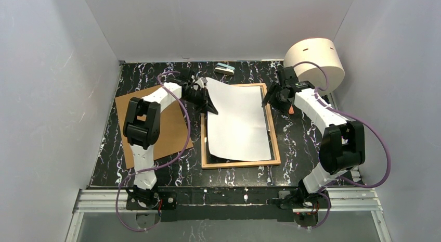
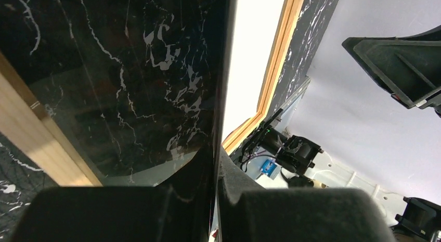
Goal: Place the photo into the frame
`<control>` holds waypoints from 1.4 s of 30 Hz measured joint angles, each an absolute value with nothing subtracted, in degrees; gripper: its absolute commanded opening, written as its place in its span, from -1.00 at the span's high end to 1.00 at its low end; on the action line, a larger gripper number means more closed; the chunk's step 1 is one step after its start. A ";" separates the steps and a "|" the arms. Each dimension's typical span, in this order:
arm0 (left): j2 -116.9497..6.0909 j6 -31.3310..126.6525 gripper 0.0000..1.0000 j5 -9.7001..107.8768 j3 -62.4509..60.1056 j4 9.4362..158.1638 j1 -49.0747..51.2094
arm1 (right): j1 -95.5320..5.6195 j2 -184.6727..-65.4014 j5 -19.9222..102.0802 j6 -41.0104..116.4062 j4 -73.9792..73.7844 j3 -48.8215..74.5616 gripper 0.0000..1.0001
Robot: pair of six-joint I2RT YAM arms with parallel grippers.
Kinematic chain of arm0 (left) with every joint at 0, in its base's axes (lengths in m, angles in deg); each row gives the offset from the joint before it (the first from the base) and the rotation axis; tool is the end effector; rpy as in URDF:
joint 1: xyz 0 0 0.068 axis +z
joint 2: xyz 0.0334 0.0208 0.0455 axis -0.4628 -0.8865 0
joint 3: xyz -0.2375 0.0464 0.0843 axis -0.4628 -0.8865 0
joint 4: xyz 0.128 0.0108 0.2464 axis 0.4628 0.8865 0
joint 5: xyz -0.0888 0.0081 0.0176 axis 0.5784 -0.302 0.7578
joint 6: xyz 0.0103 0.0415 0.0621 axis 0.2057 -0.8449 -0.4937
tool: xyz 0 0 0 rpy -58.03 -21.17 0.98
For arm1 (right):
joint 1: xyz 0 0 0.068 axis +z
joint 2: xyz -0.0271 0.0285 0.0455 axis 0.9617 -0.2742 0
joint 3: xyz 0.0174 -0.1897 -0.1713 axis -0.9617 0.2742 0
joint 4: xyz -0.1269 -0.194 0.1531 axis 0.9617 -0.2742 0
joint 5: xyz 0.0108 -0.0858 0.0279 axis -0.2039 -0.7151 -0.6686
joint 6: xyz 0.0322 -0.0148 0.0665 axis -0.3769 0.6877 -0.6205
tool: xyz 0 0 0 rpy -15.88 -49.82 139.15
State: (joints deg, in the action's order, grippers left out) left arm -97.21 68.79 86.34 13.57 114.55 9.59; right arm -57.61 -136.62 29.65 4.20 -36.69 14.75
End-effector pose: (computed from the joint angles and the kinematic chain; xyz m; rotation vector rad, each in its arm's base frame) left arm 0.4148 -0.1823 0.1511 -0.0336 2.7012 -1.3365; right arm 0.3615 0.1026 0.2177 0.5571 2.5138 0.2983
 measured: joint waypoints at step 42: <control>-101.10 63.76 -0.68 64.75 24.00 133.89 7.36 | -57.70 -135.85 32.68 4.68 -32.65 19.43 -0.35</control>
